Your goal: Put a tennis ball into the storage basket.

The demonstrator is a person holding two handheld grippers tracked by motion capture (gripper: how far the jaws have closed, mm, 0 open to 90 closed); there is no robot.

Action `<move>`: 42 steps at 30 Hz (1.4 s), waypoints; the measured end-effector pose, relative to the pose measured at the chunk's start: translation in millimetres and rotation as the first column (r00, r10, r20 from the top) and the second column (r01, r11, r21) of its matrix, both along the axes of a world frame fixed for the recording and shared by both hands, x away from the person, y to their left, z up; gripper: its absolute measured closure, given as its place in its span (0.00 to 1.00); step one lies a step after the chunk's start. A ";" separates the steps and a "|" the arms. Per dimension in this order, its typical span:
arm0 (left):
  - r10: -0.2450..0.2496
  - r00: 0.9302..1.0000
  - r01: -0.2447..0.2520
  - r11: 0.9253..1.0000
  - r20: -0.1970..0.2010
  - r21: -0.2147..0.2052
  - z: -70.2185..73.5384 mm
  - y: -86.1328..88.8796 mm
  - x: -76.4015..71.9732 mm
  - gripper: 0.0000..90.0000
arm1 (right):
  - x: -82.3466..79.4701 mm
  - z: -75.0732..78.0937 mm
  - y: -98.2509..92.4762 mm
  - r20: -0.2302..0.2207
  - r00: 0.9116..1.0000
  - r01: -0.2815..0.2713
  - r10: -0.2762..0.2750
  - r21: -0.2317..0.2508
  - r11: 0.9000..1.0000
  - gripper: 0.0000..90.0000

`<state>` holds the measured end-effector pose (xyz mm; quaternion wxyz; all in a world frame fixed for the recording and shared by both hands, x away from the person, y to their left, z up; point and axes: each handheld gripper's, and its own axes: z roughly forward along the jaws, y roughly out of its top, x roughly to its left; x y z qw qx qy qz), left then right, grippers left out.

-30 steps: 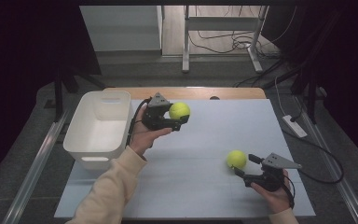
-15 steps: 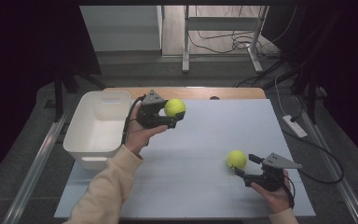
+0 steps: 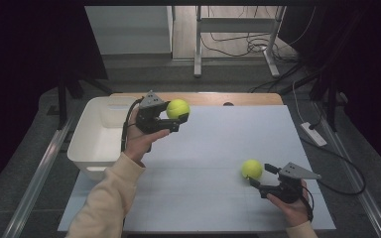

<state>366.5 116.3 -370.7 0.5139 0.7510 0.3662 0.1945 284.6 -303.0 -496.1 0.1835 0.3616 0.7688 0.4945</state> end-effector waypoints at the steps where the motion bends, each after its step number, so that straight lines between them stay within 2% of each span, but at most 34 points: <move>1: 0.002 1.000 -0.002 1.000 0.000 0.000 0.5 1.2 0.0 0.30 | 0.0 0.0 0.0 0.000 1.000 0.000 0.000 0.000 1.000 0.20; 21: 0.055 0.998 -0.056 0.998 0.021 0.012 12.3 22.2 -1.7 0.29 | 0.1 -0.3 0.5 -0.001 1.000 -0.003 0.003 -0.008 1.000 0.20; 37: 0.123 0.992 -0.123 0.992 0.024 0.028 15.7 43.5 4.5 0.29 | 0.2 0.0 0.0 0.000 1.000 0.004 -0.004 -0.005 1.000 0.20; 42: 0.137 0.990 -0.138 0.989 0.035 0.048 15.7 52.8 6.5 0.29 | 0.1 0.0 0.0 -0.001 1.000 0.003 -0.003 -0.002 1.000 0.20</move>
